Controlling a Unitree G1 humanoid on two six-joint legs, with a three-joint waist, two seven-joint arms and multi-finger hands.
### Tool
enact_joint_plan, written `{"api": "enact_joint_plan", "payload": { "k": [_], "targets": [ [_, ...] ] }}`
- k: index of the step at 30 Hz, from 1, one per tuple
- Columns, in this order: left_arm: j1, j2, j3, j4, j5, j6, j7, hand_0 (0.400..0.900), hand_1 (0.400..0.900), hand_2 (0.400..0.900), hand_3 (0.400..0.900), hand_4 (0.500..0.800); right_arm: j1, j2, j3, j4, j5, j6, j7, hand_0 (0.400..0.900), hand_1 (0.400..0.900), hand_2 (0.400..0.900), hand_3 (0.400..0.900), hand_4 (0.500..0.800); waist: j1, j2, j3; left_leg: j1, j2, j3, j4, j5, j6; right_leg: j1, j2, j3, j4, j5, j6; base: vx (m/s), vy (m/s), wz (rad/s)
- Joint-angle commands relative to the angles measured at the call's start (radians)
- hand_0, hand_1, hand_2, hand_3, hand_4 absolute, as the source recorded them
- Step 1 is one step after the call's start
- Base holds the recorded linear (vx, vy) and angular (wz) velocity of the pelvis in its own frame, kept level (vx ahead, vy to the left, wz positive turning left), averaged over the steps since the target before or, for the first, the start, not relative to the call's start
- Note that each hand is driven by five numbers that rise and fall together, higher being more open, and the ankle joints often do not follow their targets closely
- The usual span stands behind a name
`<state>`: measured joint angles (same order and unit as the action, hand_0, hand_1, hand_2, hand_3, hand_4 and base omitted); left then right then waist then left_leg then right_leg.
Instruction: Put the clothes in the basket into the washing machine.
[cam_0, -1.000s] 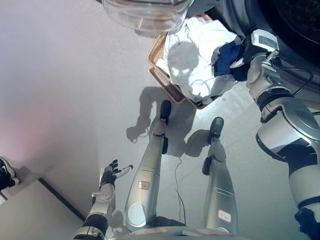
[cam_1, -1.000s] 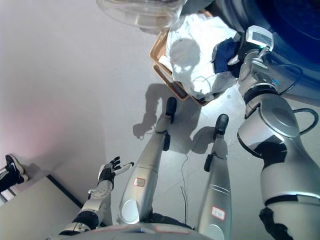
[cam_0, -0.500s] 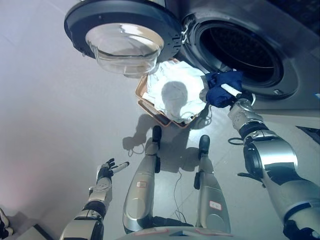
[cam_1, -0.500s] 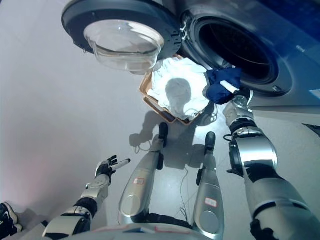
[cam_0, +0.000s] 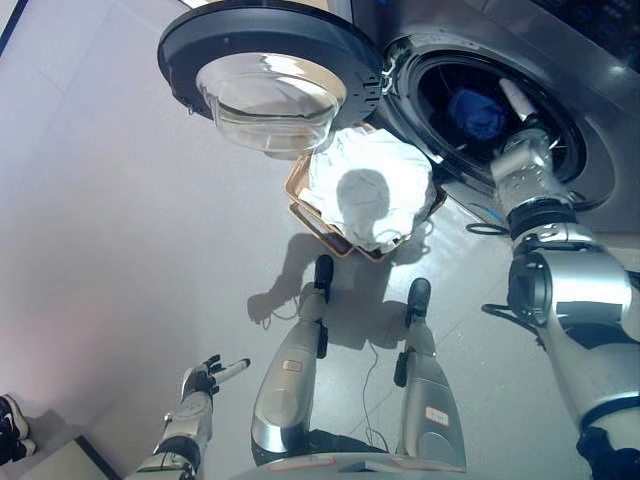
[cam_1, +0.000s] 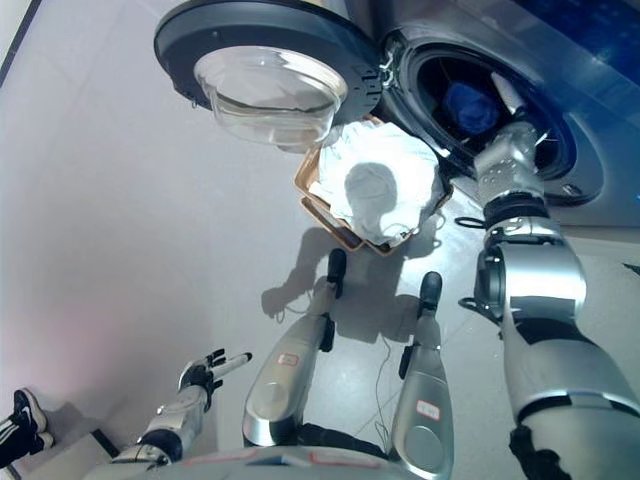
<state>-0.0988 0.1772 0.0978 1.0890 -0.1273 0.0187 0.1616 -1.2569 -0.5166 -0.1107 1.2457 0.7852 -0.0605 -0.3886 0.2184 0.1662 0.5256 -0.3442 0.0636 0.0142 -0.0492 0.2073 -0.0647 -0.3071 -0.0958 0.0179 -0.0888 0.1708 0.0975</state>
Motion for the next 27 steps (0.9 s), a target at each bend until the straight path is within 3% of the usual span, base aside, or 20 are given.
{"api": "enact_joint_plan", "payload": {
  "k": [1,19,27],
  "targets": [
    [0.066,0.041,-0.005,0.023,0.001,0.004,0.019,0.900,0.900,0.900,0.900,0.800,-0.186,-0.094,0.119,-0.075,-0.008,-0.091,0.010,0.900,0.900,0.900,0.900,0.800,-0.016,0.144,-0.014,-0.040,-0.042,-0.063,-0.027,-0.066,0.031,0.188,0.063,-0.027,0.002,-0.074,-0.057,0.04,0.005,0.02],
    [0.061,0.058,0.017,0.069,0.001,0.001,0.024,0.900,0.900,0.900,0.900,0.800,-0.105,-0.056,0.096,-0.036,-0.022,-0.072,0.038,0.900,0.900,0.900,0.900,0.800,-0.016,0.162,-0.056,-0.032,-0.036,-0.064,-0.019,-0.063,0.024,0.206,0.066,-0.011,0.002,-0.077,-0.059,0.01,0.011,-0.04],
    [0.012,0.053,0.014,0.066,0.008,0.010,0.012,0.900,0.900,0.900,0.900,0.800,0.237,0.026,0.054,0.012,-0.157,0.004,0.123,0.900,0.900,0.900,0.900,0.800,-0.027,0.124,-0.106,0.011,-0.033,-0.059,-0.017,-0.072,0.021,0.229,0.070,-0.010,0.002,-0.086,-0.068,0.01,-0.002,-0.04]
  ]
}}
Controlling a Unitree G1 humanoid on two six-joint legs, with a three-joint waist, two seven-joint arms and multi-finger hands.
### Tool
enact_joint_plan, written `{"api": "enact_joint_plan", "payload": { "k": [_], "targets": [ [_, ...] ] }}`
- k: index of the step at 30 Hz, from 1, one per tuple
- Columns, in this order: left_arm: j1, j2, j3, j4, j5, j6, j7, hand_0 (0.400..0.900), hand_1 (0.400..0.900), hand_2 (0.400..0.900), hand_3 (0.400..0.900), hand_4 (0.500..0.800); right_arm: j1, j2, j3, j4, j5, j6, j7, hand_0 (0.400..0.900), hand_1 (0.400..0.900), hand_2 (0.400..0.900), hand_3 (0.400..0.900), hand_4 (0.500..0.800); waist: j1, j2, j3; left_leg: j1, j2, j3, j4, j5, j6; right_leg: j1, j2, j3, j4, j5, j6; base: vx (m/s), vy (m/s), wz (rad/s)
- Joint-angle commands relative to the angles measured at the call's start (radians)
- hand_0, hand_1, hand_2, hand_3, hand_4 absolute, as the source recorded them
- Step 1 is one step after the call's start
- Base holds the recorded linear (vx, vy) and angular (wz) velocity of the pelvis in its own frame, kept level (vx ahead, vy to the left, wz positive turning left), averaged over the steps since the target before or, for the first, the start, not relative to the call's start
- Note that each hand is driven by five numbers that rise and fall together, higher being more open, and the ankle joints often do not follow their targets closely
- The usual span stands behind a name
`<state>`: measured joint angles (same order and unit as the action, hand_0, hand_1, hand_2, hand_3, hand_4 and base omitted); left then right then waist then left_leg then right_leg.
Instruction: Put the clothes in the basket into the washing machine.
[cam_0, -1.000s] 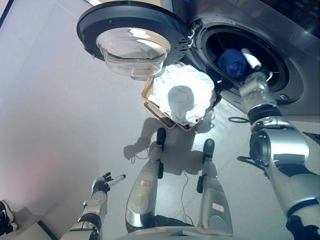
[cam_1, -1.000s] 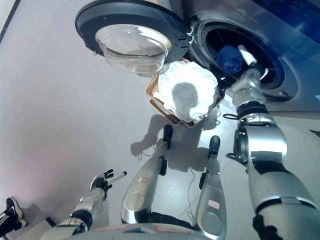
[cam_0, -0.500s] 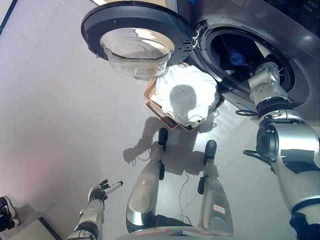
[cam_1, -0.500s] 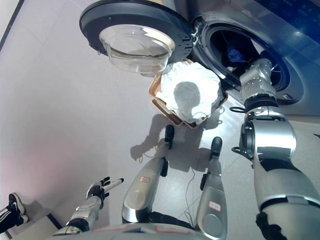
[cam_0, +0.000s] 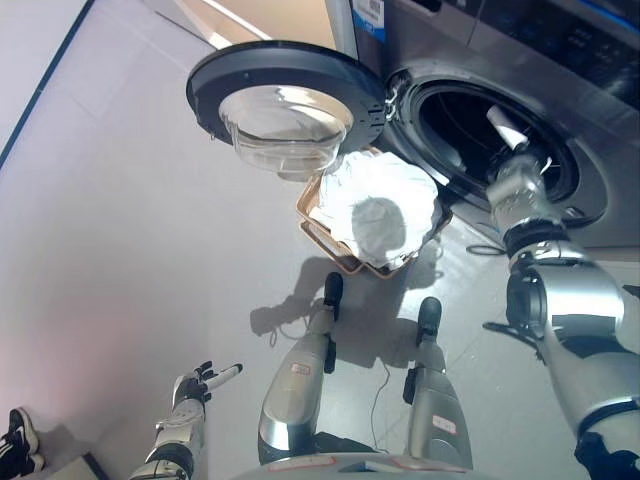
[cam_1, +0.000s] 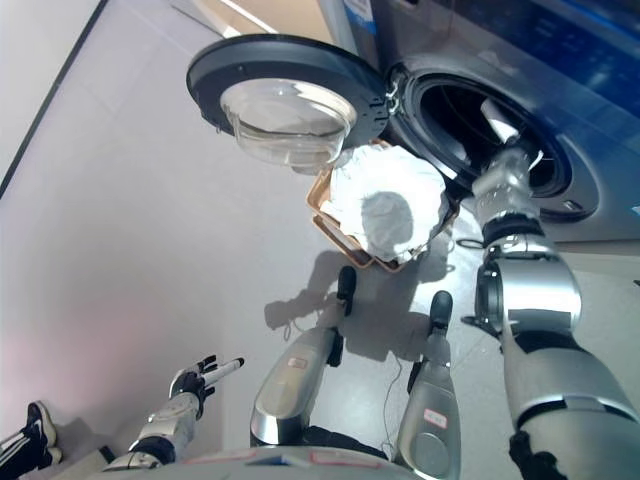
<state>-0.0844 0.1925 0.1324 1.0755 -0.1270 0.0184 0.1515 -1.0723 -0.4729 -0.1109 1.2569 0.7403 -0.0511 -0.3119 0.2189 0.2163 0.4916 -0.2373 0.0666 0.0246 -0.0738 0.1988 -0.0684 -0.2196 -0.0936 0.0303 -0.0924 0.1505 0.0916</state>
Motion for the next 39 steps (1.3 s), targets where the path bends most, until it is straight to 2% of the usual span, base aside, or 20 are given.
{"api": "enact_joint_plan", "payload": {
  "k": [1,5,9,12,13,14,15,18,21,26,33,39],
  "targets": [
    [-0.003,0.035,-0.025,0.084,0.007,0.010,0.019,0.900,0.900,0.900,0.900,0.800,0.117,0.001,0.020,-0.001,-0.116,-0.001,0.058,0.900,0.900,0.900,0.900,0.800,-0.030,0.067,-0.083,-0.085,-0.035,-0.069,0.006,-0.063,0.025,0.146,0.068,-0.024,0.005,-0.067,-0.064,0.03,-0.026,-0.04],
    [-0.034,0.016,-0.034,0.106,0.007,0.023,0.005,0.900,0.900,0.900,0.900,0.800,0.348,0.053,0.001,-0.007,-0.225,0.027,0.088,0.900,0.900,0.900,0.900,0.800,-0.054,0.024,-0.138,-0.045,-0.032,-0.063,0.005,-0.065,0.022,0.159,0.077,-0.030,0.005,-0.086,-0.070,0.01,-0.034,-0.08],
    [-0.050,0.037,-0.028,0.153,0.006,0.028,0.004,0.900,0.900,0.900,0.900,0.800,0.567,0.102,-0.062,-0.051,-0.291,0.037,0.112,0.900,0.900,0.900,0.900,0.800,-0.082,-0.026,-0.200,-0.001,-0.035,-0.055,0.002,-0.074,0.020,0.164,0.086,-0.037,0.005,-0.097,-0.076,0.00,-0.052,-0.15],
    [-0.068,0.065,-0.033,0.178,0.019,0.033,0.005,0.900,0.900,0.900,0.900,0.800,0.680,0.089,-0.023,-0.036,-0.407,0.051,0.133,0.900,0.900,0.900,0.900,0.800,-0.098,-0.061,-0.241,0.034,-0.038,-0.048,0.000,-0.085,0.023,0.177,0.089,-0.044,0.005,-0.101,-0.078,-0.01,-0.081,-0.10],
    [-0.035,0.059,-0.026,0.091,0.030,0.047,0.012,0.900,0.900,0.900,0.900,0.800,0.743,0.084,-0.041,-0.038,-0.443,0.049,0.133,0.900,0.900,0.900,0.900,0.800,-0.100,-0.069,-0.256,0.044,-0.042,-0.049,-0.001,-0.090,0.028,0.182,0.088,-0.046,0.005,-0.098,-0.079,-0.01,-0.081,0.03],
    [0.010,0.037,-0.002,0.091,0.033,0.038,0.008,0.900,0.900,0.900,0.900,0.800,0.780,0.070,-0.019,-0.040,-0.493,0.065,0.137,0.900,0.900,0.900,0.900,0.800,-0.097,-0.077,-0.262,0.052,-0.043,-0.052,0.002,-0.086,0.031,0.195,0.085,-0.047,0.005,-0.093,-0.076,-0.02,-0.089,0.05],
    [0.059,0.032,-0.008,0.113,0.065,0.028,0.014,0.900,0.900,0.900,0.900,0.800,0.817,0.057,-0.026,-0.017,-0.520,0.056,0.141,0.900,0.900,0.900,0.900,0.800,-0.090,-0.087,-0.263,0.063,-0.042,-0.052,0.002,-0.088,0.032,0.205,0.085,-0.048,0.005,-0.094,-0.076,-0.02,-0.095,0.05],
    [0.075,0.020,-0.001,0.146,0.112,0.038,0.013,0.900,0.900,0.900,0.900,0.800,0.907,0.061,0.001,0.086,-0.613,0.073,0.143,0.900,0.900,0.900,0.900,0.800,-0.094,-0.111,-0.295,0.097,-0.041,-0.052,-0.005,-0.094,0.036,0.231,0.087,-0.052,0.005,-0.096,-0.078,0.00,-0.082,0.03],
    [0.052,0.032,-0.011,0.194,0.135,0.042,0.026,0.900,0.900,0.900,0.900,0.800,0.934,0.076,0.030,0.185,-0.657,0.083,0.144,0.900,0.900,0.900,0.900,0.800,-0.097,-0.137,-0.336,0.124,-0.043,-0.055,-0.007,-0.101,0.038,0.246,0.083,-0.057,0.005,-0.095,-0.080,0.04,-0.068,0.07],
    [0.041,0.049,-0.041,0.212,0.168,0.043,0.018,0.900,0.900,0.900,0.900,0.800,0.981,0.121,0.007,0.306,-0.666,0.095,0.157,0.900,0.900,0.900,0.900,0.800,-0.097,-0.167,-0.380,0.172,-0.052,-0.059,-0.003,-0.103,0.042,0.287,0.077,-0.056,0.005,-0.082,-0.082,0.04,-0.048,0.00],
    [0.020,0.065,-0.099,0.234,0.184,0.042,0.009,0.900,0.900,0.900,0.900,0.800,0.942,0.136,0.046,0.286,-0.684,0.100,0.169,0.900,0.900,0.900,0.900,0.800,-0.106,-0.180,-0.408,0.210,-0.058,-0.055,-0.005,-0.116,0.050,0.308,0.076,-0.043,0.005,-0.077,-0.085,0.00,-0.019,-0.11],
    [0.017,0.070,-0.113,0.237,0.187,0.040,0.006,0.900,0.900,0.900,0.900,0.800,0.934,0.156,0.054,0.277,-0.690,0.106,0.175,0.900,0.900,0.900,0.900,0.800,-0.108,-0.191,-0.420,0.223,-0.059,-0.058,-0.001,-0.122,0.054,0.318,0.081,-0.035,0.005,-0.074,-0.088,-0.01,-0.016,-0.02]
  ]
}}
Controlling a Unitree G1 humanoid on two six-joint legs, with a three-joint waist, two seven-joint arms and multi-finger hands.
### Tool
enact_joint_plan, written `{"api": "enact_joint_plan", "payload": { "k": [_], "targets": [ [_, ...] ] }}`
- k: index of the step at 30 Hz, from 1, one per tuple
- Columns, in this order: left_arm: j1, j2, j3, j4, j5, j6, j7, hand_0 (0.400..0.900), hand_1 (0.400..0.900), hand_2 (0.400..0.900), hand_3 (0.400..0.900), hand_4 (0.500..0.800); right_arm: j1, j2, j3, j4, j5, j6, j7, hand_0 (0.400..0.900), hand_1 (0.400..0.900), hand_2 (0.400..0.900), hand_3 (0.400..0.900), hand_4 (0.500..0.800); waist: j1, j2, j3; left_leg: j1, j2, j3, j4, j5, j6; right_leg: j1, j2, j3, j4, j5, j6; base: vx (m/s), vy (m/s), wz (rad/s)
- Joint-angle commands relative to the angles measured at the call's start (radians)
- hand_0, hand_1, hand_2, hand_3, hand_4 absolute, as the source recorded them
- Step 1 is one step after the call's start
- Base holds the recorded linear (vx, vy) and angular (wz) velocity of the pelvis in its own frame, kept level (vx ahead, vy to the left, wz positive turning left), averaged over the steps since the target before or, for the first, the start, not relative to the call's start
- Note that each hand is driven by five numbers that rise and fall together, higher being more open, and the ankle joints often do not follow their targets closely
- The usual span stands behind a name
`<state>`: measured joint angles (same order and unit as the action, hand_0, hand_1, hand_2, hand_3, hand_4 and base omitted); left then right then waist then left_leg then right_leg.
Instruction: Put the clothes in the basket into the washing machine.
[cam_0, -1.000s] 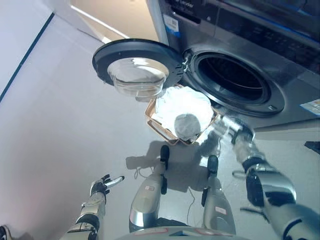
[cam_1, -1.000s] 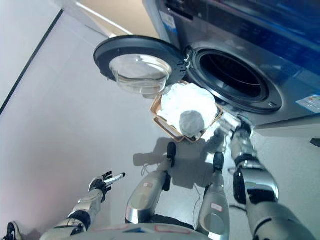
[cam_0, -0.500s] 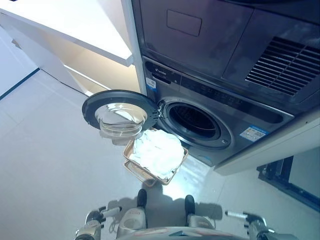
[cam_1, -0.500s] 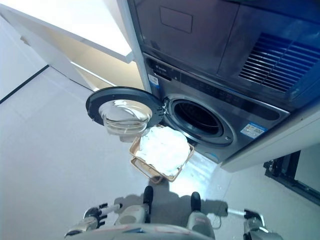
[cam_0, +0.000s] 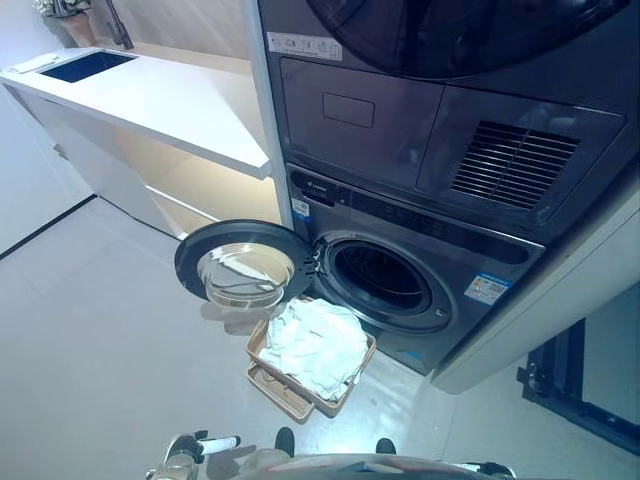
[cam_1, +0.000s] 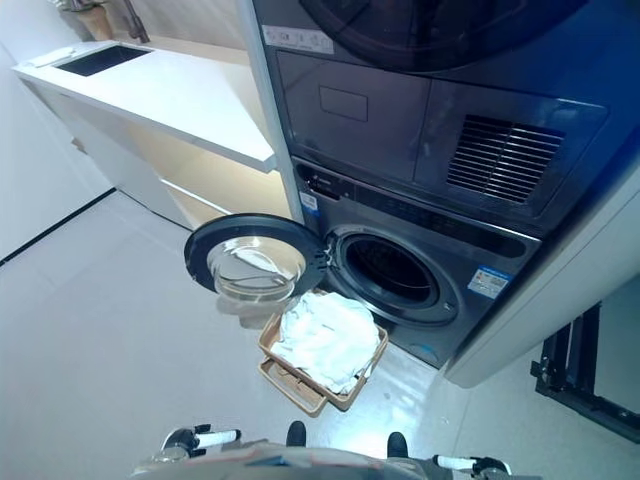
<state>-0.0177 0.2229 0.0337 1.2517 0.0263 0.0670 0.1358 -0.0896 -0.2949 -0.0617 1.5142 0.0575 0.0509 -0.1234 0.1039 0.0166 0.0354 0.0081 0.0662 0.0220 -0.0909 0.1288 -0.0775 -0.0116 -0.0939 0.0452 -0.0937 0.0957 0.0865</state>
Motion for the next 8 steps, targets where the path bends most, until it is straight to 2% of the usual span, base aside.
{"api": "enact_joint_plan", "payload": {
  "k": [1,8],
  "targets": [
    [-0.049,0.039,-0.012,0.066,0.031,-0.009,0.021,0.900,0.900,0.900,0.900,0.800,-0.050,-0.021,0.006,0.019,-0.010,0.005,-0.012,0.900,0.900,0.900,0.900,0.800,0.006,0.009,0.034,-0.022,-0.059,-0.058,0.015,-0.052,0.063,0.111,0.082,-0.049,0.006,-0.022,-0.083,-0.01,-0.021,0.03],
    [-0.043,0.024,-0.011,0.070,0.028,-0.004,0.021,0.900,0.900,0.900,0.900,0.800,-0.053,-0.004,0.018,0.018,-0.014,0.008,-0.018,0.900,0.900,0.900,0.900,0.800,-0.005,0.019,0.029,-0.026,-0.059,-0.061,0.012,-0.060,0.068,0.108,0.086,-0.045,0.006,-0.029,-0.082,0.00,-0.002,0.01]
  ]
}}
